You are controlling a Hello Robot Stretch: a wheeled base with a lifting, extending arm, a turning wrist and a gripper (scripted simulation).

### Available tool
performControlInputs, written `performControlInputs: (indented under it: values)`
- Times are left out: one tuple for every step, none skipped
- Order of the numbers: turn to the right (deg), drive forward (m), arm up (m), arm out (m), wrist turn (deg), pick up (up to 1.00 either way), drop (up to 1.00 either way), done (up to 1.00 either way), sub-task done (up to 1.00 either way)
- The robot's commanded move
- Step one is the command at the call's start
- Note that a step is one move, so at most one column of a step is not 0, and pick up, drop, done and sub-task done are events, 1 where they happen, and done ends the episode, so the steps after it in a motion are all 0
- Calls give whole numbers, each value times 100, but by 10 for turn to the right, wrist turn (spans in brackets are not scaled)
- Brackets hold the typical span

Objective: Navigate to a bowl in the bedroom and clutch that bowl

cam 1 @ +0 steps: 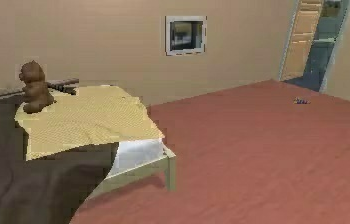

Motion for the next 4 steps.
performControlInputs:
  values:
    - [450, 0, 0, 0, 0, 0, 0, 0, 0]
    - [360, 0, 0, 0, 0, 0, 0, 0, 0]
    - [0, 100, 0, 0, 0, 0, 0, 0, 0]
    - [30, 0, 0, 0, 0, 0, 0, 0, 0]
